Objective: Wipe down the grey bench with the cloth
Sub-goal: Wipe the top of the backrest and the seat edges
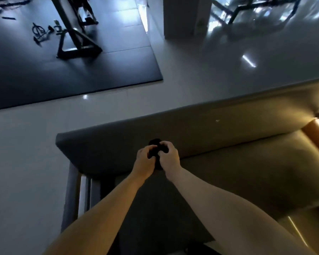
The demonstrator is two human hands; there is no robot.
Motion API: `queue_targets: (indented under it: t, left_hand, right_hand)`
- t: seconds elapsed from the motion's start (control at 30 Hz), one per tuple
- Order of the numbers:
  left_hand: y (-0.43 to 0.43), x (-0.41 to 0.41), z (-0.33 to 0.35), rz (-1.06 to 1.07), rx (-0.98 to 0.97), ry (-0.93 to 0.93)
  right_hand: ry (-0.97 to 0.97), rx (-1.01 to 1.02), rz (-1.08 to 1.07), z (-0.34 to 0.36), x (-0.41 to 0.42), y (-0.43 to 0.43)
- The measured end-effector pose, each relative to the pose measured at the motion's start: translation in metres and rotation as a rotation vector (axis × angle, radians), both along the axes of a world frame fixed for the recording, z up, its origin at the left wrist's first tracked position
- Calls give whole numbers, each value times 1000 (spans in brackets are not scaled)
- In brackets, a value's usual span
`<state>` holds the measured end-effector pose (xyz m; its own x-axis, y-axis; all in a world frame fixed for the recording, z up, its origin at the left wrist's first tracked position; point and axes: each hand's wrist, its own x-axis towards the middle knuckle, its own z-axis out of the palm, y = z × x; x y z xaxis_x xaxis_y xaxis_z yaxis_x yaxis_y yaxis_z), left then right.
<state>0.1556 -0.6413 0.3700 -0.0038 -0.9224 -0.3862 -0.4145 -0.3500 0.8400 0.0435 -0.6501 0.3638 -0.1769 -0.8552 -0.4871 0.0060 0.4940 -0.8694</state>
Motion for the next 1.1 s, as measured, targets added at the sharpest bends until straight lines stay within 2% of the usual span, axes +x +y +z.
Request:
queue_targets:
  t: [0.13,0.23,0.47,0.6,0.7,0.83,0.97,1.1]
  left_hand:
    - [-35,21,-6,-257,-93,-57]
    - [-62,46,-13,-456,-178,-153]
    - [-122,98,-38,-600,-252,-233]
    - [-172,91,-53,-695,-400,-398]
    - [-208,82,-72,-693,-495,-499]
    - [-247,56,-98,-683,-565,-480]
    - [-245,41,-133,-662,-634,-601]
    - [-251,36,-150,-559,-632,-631]
  right_hand:
    - [-11,3,-215,-15,22,-24]
    - [-32,-2,-274,-22,54,-33]
    - [-8,-44,-383,-42,92,-66]
    - [60,-83,-492,-58,80,-99]
    - [168,-175,-475,-77,72,-135]
    - [390,-354,-334,-104,67,-186]
    - [643,-429,-224,-133,40,-205]
    - [695,-366,-401,-147,-1,-213]
